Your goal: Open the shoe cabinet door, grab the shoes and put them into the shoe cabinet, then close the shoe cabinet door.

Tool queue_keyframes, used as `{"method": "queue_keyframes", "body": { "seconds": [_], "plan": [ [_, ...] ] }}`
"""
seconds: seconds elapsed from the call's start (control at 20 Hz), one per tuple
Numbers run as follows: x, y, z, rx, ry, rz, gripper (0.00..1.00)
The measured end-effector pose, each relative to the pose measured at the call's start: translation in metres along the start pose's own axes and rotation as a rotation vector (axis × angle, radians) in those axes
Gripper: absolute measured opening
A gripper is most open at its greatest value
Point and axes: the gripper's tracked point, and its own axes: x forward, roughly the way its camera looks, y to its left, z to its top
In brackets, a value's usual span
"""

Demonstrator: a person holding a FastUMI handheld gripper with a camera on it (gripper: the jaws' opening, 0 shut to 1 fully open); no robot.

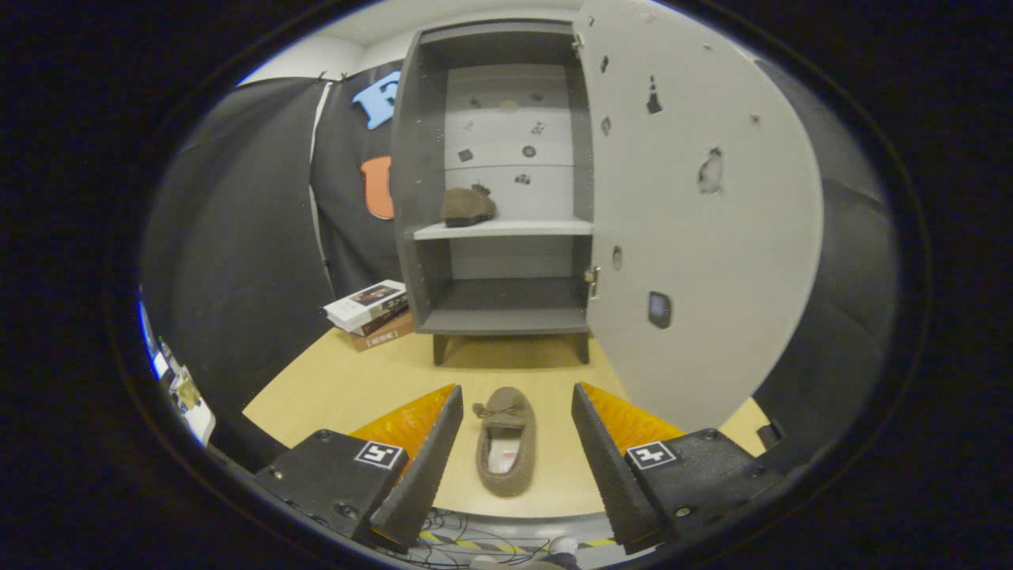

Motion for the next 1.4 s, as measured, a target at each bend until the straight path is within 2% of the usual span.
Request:
{"method": "queue_keyframes", "body": {
  "seconds": [0.15, 0.25, 0.6, 0.85, 1.05, 1.25, 1.35, 1.4],
  "plan": [
    [0.042, 0.024, -0.038, -0.008, 0.071, 0.053, 0.88],
    [0.065, 0.034, -0.072, 0.026, 0.173, 0.085, 0.88],
    [0.155, 0.041, -0.134, 0.045, 0.336, 0.086, 0.88],
    [0.201, 0.04, -0.13, 0.052, 0.336, 0.075, 0.88],
    [0.218, 0.044, -0.134, 0.08, 0.358, 0.071, 0.88],
    [0.221, 0.037, -0.136, 0.045, 0.369, 0.04, 0.81],
    [0.222, 0.027, -0.137, 0.039, 0.38, 0.018, 0.68],
    [0.222, 0.02, -0.137, 0.038, 0.384, 0.003, 0.56]
  ]
}}
